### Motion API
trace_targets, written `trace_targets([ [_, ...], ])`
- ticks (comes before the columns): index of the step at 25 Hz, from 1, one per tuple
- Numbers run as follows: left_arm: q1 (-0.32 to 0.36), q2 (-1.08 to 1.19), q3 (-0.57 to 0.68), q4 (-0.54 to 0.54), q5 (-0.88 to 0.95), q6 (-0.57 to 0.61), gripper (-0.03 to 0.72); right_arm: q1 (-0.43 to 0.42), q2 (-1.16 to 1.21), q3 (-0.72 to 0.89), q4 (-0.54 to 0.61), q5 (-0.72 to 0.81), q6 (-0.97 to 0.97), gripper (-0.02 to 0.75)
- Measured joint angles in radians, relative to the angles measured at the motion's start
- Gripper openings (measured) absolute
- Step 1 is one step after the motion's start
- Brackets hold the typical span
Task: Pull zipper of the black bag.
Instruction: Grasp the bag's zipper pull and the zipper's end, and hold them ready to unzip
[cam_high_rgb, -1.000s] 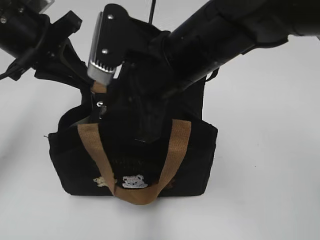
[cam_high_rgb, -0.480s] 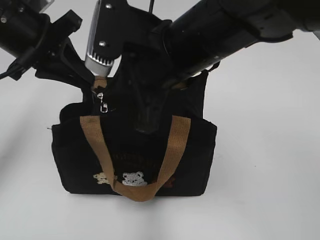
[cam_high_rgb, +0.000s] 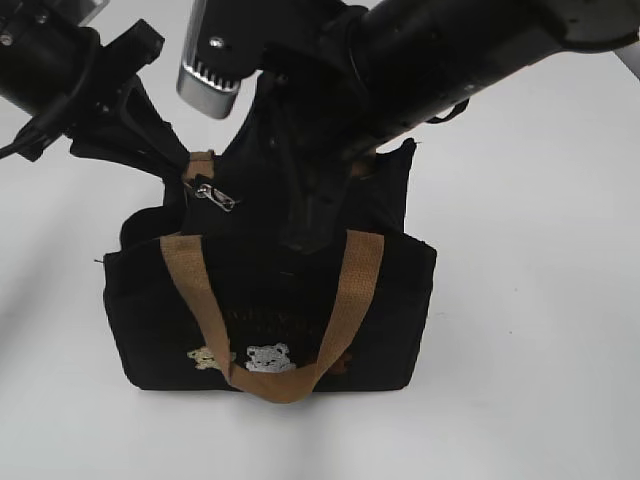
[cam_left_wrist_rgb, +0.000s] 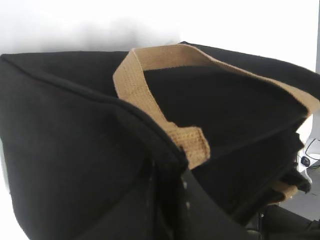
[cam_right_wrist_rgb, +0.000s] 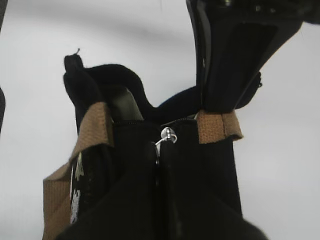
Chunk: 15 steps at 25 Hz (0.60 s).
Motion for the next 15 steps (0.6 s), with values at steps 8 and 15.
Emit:
trace_targets([
  [8,-0.003,0.0,0.0,0.013,-0.002,0.0,0.029,-0.022,-0.003,0.0,-0.202,0.024,0.291,-0.001],
  [15,-0.003,0.0,0.0,0.016,0.008,0.0,0.029,-0.111,-0.058,0.0,-0.268,0.115,0.491,-0.001],
])
